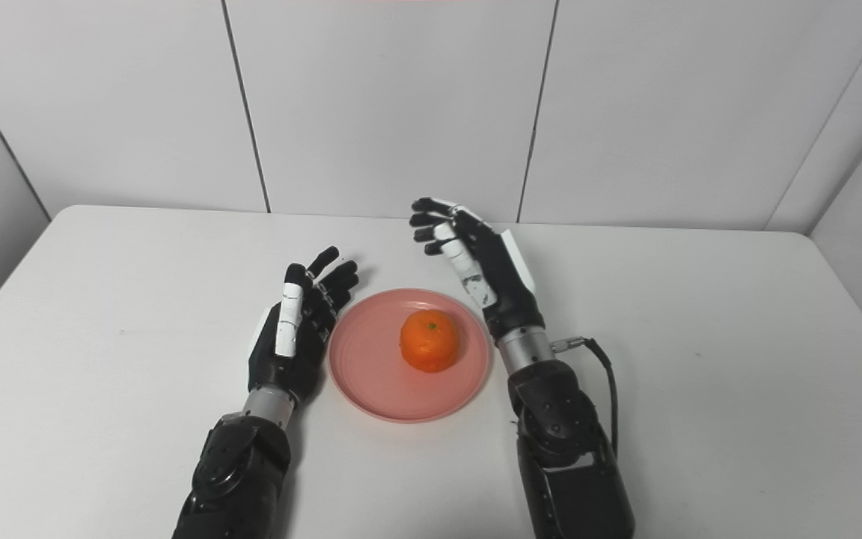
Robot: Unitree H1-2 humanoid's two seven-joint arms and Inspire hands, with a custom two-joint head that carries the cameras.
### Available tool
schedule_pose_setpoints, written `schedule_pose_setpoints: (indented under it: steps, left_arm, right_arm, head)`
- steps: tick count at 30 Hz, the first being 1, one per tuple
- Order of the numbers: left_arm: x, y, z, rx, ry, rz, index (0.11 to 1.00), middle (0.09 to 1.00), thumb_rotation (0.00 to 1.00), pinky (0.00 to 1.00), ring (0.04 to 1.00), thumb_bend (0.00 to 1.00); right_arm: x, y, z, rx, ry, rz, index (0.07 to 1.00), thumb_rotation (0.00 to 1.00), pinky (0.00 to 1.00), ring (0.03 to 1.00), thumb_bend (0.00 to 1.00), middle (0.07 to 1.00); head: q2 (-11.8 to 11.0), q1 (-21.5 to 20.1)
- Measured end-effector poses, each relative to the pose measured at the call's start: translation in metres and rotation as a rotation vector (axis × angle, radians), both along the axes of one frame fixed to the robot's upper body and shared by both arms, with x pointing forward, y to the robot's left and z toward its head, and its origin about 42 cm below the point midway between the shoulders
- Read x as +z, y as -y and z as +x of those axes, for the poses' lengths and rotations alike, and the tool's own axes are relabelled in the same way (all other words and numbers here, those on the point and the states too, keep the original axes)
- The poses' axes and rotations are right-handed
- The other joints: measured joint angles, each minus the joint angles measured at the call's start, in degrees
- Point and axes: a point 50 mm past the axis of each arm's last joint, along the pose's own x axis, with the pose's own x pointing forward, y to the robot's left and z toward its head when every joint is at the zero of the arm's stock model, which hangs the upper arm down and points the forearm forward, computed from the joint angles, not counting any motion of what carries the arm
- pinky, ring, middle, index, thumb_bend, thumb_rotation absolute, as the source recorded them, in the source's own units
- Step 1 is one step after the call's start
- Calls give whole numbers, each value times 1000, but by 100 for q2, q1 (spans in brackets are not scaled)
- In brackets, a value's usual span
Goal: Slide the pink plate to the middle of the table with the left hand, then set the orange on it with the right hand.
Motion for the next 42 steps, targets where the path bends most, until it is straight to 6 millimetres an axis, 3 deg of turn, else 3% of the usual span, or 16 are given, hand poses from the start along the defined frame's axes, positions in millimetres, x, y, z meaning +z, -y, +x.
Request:
schedule_pose_setpoints:
  steps: [4,7,11,16,22,27,32,42]
  left_arm:
    - [0,-2,1,24,8,20,860,893,812,965,912,817]
    - [-2,-2,2,53,38,45,896,922,846,987,950,796]
    - [-4,-1,3,123,88,150,990,993,904,1000,996,780]
    - [-2,1,5,189,131,221,1000,1000,931,1000,1000,732]
    - [-3,1,8,207,133,238,1000,1000,938,1000,1000,730]
    - [-5,-1,8,219,123,241,1000,1000,941,1000,1000,775]
    - [-8,-2,6,213,93,243,1000,1000,950,1000,1000,832]
    - [-9,-3,2,202,51,231,1000,1000,948,1000,1000,808]
  right_arm:
    - [-9,15,0,-50,-93,197,881,1000,944,899,906,886]
    - [-18,25,-1,-89,-136,255,888,1000,970,919,892,897]
    - [-38,31,-1,-119,-200,247,905,1000,998,949,885,914]
    - [-77,40,-10,-169,-289,225,905,1000,1000,941,889,907]
    - [-97,42,-16,-205,-248,85,896,1000,1000,954,845,896]
    - [-100,35,-16,-184,-207,-61,886,1000,1000,961,818,899]
    - [-105,29,-16,-159,-177,-136,879,1000,1000,968,860,904]
    - [-103,25,-14,-139,-125,-187,884,1000,1000,972,863,915]
  head:
    - [18,9]
    - [18,9]
    - [35,0]
    - [53,-26]
    - [88,-35]
    - [114,-17]
    - [123,-17]
    - [123,-17]
